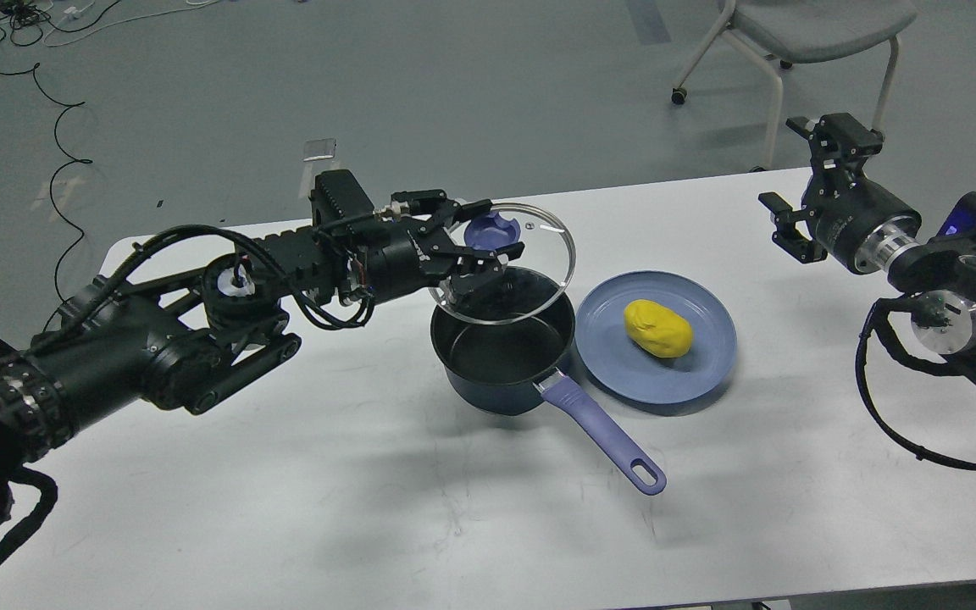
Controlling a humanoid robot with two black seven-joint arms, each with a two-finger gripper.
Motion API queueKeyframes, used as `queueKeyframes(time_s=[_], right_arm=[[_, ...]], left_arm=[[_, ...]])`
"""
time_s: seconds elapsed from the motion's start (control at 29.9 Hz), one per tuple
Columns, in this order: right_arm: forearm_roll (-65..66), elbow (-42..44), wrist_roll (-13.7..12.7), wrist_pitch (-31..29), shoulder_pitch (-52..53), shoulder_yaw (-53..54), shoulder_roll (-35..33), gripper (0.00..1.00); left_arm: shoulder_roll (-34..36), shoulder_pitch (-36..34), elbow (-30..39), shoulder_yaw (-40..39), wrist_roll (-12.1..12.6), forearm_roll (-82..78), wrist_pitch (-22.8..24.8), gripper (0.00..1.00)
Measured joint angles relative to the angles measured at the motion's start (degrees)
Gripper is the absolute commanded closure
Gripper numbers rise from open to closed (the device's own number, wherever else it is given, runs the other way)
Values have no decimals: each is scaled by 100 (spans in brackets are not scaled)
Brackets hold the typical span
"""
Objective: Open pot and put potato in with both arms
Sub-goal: 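Set the glass lid on the table beside the pot and release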
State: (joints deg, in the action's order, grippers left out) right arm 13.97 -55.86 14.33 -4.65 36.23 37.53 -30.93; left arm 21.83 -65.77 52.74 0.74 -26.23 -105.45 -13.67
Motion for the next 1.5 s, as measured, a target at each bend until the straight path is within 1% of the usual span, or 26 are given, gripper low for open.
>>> queueKeyframes(time_s=[0.1, 0.3, 0.43, 0.57, 0.74, 0.97, 1.04, 1.07, 1.1, 1.14, 1.27, 1.5], right_arm=[[0, -11, 0, 0, 27, 0, 4, 0], [0, -23, 0, -1, 115, 0, 24, 0], [0, -22, 0, 0, 123, 0, 26, 0], [5, -2, 0, 0, 115, 0, 26, 0], [17, 2, 0, 0, 111, -3, 33, 0], [25, 4, -4, 0, 128, -7, 18, 0], [26, 4, -4, 0, 118, -8, 12, 0], [26, 3, -4, 0, 117, -9, 11, 0], [26, 1, -6, 0, 117, -9, 10, 0], [27, -2, -8, 0, 117, -9, 10, 0], [27, -4, -10, 0, 123, -9, 9, 0], [27, -13, -9, -1, 138, -9, -12, 0]], left_arm=[[243, -112, -7, 11, -56, 73, 33, 51], [890, -22, -8, 27, -111, 85, 34, 52], [1326, 336, -4, 41, -165, 89, -56, 52], [1573, 857, -8, 43, -175, 103, -436, 51], [1752, 1505, -64, 49, -178, 104, -774, 52], [1804, 2055, -219, 49, -178, 110, -1164, 51], [1805, 2142, -278, 49, -178, 110, -1237, 49], [1806, 2162, -306, 49, -178, 110, -1261, 47], [1805, 2176, -345, 49, -178, 110, -1279, 43], [1805, 2184, -385, 49, -178, 111, -1288, 37], [1769, 2185, -453, 49, -178, 127, -1298, 34], [1714, 2325, -475, 47, -175, 162, -1299, 34]])
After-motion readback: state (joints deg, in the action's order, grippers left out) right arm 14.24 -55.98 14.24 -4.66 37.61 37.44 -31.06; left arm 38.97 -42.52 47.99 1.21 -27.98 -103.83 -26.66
